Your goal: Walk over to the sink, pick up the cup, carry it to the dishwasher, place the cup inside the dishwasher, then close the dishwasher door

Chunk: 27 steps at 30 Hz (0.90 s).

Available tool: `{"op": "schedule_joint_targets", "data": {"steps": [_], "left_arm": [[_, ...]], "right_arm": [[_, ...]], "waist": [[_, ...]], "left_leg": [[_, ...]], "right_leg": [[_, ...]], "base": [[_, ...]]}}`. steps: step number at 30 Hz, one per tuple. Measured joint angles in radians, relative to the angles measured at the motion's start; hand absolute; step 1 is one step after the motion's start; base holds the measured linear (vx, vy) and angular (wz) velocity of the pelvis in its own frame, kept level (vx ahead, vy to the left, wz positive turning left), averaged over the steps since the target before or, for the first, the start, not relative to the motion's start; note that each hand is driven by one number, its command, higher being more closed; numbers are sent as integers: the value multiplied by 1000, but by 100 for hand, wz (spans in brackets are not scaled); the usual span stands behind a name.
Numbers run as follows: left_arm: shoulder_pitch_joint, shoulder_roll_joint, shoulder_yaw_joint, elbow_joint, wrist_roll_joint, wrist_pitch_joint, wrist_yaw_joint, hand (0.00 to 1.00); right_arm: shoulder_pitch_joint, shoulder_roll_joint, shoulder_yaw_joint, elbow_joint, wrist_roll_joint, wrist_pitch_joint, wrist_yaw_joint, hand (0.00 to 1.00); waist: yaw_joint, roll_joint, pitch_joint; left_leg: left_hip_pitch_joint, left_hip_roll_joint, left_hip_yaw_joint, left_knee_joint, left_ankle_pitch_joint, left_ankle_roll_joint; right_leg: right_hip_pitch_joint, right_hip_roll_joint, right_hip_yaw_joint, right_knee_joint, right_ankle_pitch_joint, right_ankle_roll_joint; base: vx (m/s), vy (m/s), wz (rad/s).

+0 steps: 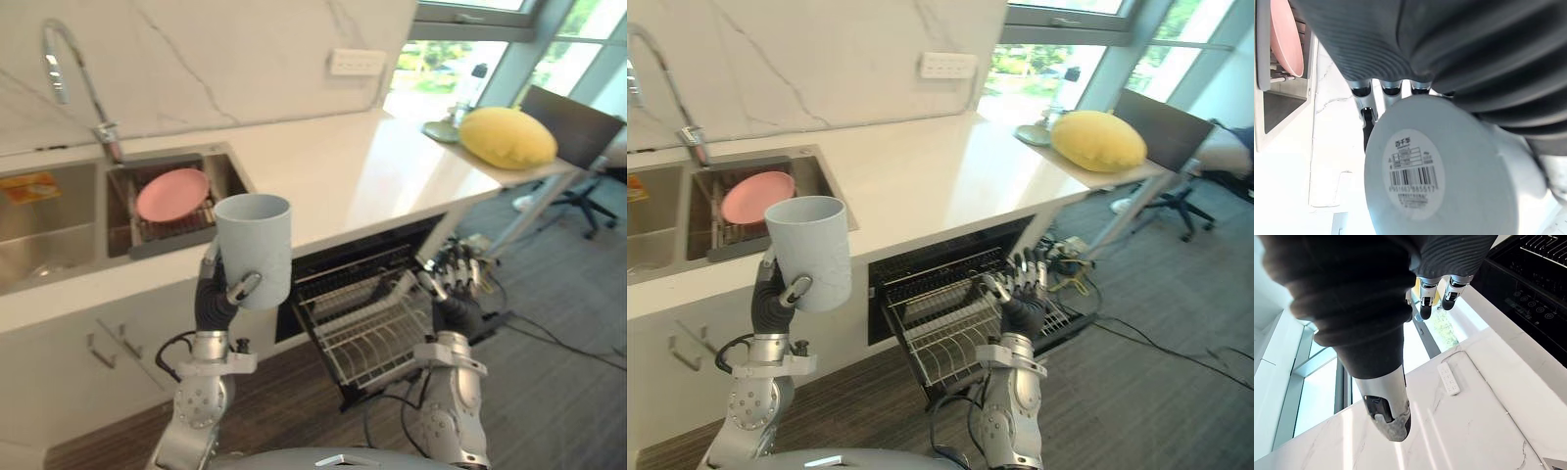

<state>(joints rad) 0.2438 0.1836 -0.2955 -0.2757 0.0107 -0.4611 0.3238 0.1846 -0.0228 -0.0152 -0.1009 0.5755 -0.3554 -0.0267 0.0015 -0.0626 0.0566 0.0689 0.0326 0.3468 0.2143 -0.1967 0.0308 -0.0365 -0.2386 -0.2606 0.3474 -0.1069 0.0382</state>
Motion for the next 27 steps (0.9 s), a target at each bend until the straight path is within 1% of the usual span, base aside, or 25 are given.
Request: {"op": "schedule_joint_targets", "data": {"steps": [1, 2, 3, 4, 5, 6, 7, 8, 10, 11, 14, 16, 17, 18, 24, 25, 27], "left_arm": [[-15, 6, 12, 2, -1, 6, 0, 100], [-33, 2, 17, 2, -6, 6, 0, 100], [-44, 0, 16, 3, -6, 6, 0, 100], [-59, -16, 13, 2, -5, 6, 2, 100], [-67, -30, 12, 0, 4, 6, 14, 100], [-67, -36, 13, -1, 6, 6, 22, 100], [-67, -44, 13, -3, 25, 6, 44, 100], [-72, -47, 13, -12, 47, 6, 58, 100], [-81, -47, 14, -23, 80, 5, 78, 100], [-93, -47, 17, -23, 102, 5, 95, 100], [-104, -47, 19, -22, 112, 5, 124, 100], [-111, -47, 19, -20, 112, 5, 137, 100], [-112, -48, 20, -18, 112, 5, 153, 100], [-109, -85, 19, 62, 112, 8, 170, 100], [-109, -87, 20, 62, 122, 8, 177, 100], [-109, -88, 20, 62, 151, 9, 200, 100], [-110, -88, 24, 61, 204, 16, 252, 100]], "right_arm": [[-3, -10, 4, -1, -7, 2, 0, 0], [-4, -31, 3, -2, -11, 2, 0, 0], [-6, -43, 3, -3, -11, 2, 0, 0], [-11, -68, 3, -4, -11, 4, -1, 0], [-16, -86, 4, -4, -11, 12, -1, 0], [-20, -91, 4, -5, -11, 16, -1, 0], [-29, -95, 6, -13, -11, 26, 0, 0], [-34, -95, 12, -39, -11, 35, 1, 0], [-44, -96, 16, -62, -9, 39, 5, 0], [-56, -96, 23, -77, 7, 58, 13, 0], [-80, -94, 42, -79, 12, 65, 38, 0], [-80, -91, 50, -80, 12, 90, 49, 0], [-81, -89, 52, -80, 13, 100, 70, 0], [-88, -88, 83, -82, 26, 122, 131, 0], [-88, -89, 88, -82, 26, 122, 131, 0], [-88, -89, 91, -82, 27, 123, 131, 0], [-92, -88, 98, -82, 28, 128, 133, 0]], "waist": [[0, -5, -3], [0, 1, -5], [-2, 9, -2], [-3, 29, 6], [-1, 39, 11], [-1, 41, 11], [-2, 50, 6], [-3, 50, 6], [-2, 47, 8], [2, 41, 11], [-3, 32, 18], [-2, 26, 21], [0, 26, 21], [-3, 25, 20], [-1, 25, 20], [-1, 25, 20], [9, 25, 20]], "left_leg": [[-15, 3, 2, 28, -14, -15], [-32, 15, 2, 41, -18, -21], [-42, 19, 1, 47, -20, -25], [-53, 25, -6, 46, -19, -31], [-56, 27, -11, 44, -17, -30], [-56, 29, -12, 44, -17, -29], [-52, 32, -12, 45, -15, -27], [-52, 34, -10, 46, -15, -27], [-53, 34, -2, 46, -15, -26], [-52, 34, 11, 46, -16, -25], [-54, 29, 18, 46, -19, -20], [-53, 26, 25, 44, -21, -18], [-53, 25, 33, 43, -22, -16], [-32, -7, 37, -26, 11, -9], [-39, -10, 25, -23, 12, -8], [-43, -14, 13, -20, 13, -7], [-48, -15, 4, -14, 13, -6]], "right_leg": [[11, 13, 9, -63, 20, 59], [38, 34, 16, -136, 36, 86], [45, 37, 17, -169, 47, 100], [51, 53, 17, -217, 69, 86], [60, 67, 23, -257, 89, 79], [68, 72, 26, -276, 96, 78], [81, 85, 30, -306, 116, 77], [89, 90, 33, -328, 131, 77], [91, 94, 41, -347, 148, 84], [91, 95, 54, -361, 159, 86], [90, 92, 64, -374, 168, 87], [86, 89, 73, -374, 169, 87], [81, 88, 86, -374, 169, 88], [76, 73, 92, -385, 179, 93], [81, 72, 82, -385, 179, 93], [82, 72, 76, -386, 179, 93], [83, 71, 62, -387, 180, 93]], "base": [[11, -172, -32], [0, -167, -21], [-30, -97, -11], [-48, -45, -15], [-45, -29, -21], [-19, -34, -24], [-1, -55, -19], [2, -46, -15], [-9, -19, -15], [-23, 2, -23], [-29, 22, -13], [-30, 27, -9], [-21, 16, -9], [-24, 5, -7], [-23, -7, 6], [-37, -5, 25], [-42, -9, 17]]}}
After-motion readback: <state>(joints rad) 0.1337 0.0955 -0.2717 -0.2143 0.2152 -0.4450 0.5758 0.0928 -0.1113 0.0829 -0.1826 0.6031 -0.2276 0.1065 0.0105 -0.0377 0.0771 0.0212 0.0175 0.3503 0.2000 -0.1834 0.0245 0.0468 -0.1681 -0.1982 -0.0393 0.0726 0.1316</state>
